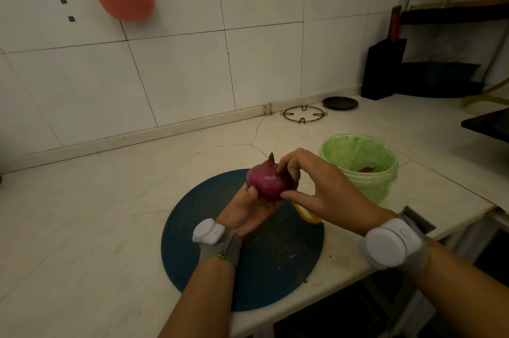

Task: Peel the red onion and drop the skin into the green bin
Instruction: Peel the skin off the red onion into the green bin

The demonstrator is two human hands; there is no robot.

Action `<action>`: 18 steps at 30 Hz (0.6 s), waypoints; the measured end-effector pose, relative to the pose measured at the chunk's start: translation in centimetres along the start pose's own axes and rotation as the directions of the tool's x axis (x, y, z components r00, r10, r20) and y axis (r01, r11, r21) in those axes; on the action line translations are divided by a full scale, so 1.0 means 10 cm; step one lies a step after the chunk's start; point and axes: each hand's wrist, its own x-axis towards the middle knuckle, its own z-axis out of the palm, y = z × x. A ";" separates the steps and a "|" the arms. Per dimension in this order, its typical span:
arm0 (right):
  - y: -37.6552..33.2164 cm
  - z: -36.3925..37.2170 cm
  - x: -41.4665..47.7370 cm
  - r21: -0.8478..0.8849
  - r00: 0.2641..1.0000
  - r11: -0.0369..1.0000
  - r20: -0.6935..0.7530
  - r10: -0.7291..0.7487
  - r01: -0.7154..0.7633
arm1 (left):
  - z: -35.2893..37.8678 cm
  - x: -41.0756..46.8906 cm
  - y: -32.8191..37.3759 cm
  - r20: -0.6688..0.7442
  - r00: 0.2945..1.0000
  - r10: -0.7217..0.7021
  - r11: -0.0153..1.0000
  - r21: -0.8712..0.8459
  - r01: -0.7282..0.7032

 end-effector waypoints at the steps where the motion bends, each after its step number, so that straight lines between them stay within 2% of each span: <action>1: 0.00 0.00 0.00 -0.003 1.000 1.000 0.002 -0.002 0.002 | 0.00 0.00 0.00 -0.004 1.000 0.001 1.000 0.000 -0.001; 13: 0.00 -0.08 0.03 -0.073 0.992 0.997 0.125 0.022 -0.013 | 0.04 -0.02 -0.01 -0.015 0.999 -0.045 0.997 0.064 0.046; 18: 0.06 -0.07 0.02 -0.087 0.995 0.996 0.090 0.032 -0.025 | 0.02 -0.01 0.01 -0.027 0.998 -0.058 0.998 0.016 0.059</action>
